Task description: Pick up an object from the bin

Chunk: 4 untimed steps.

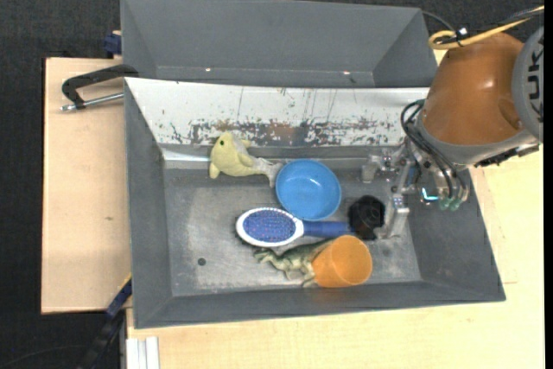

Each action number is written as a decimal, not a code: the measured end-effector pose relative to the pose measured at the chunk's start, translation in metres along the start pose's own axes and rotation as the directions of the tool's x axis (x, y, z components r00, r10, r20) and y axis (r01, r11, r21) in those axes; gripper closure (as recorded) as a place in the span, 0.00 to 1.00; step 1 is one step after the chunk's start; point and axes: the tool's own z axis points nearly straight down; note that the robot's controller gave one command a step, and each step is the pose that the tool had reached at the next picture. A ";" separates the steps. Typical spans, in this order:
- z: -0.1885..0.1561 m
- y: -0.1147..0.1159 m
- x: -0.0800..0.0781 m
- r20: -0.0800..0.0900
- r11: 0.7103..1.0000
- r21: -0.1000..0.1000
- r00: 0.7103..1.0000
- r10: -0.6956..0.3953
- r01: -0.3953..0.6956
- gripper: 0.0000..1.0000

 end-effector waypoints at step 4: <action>-0.008 -0.069 -0.018 0.020 0.964 0.011 0.964 -0.266 0.265 1.00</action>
Offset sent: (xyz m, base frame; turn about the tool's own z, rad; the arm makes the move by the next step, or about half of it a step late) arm 0.0019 0.0085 -0.0769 -0.1550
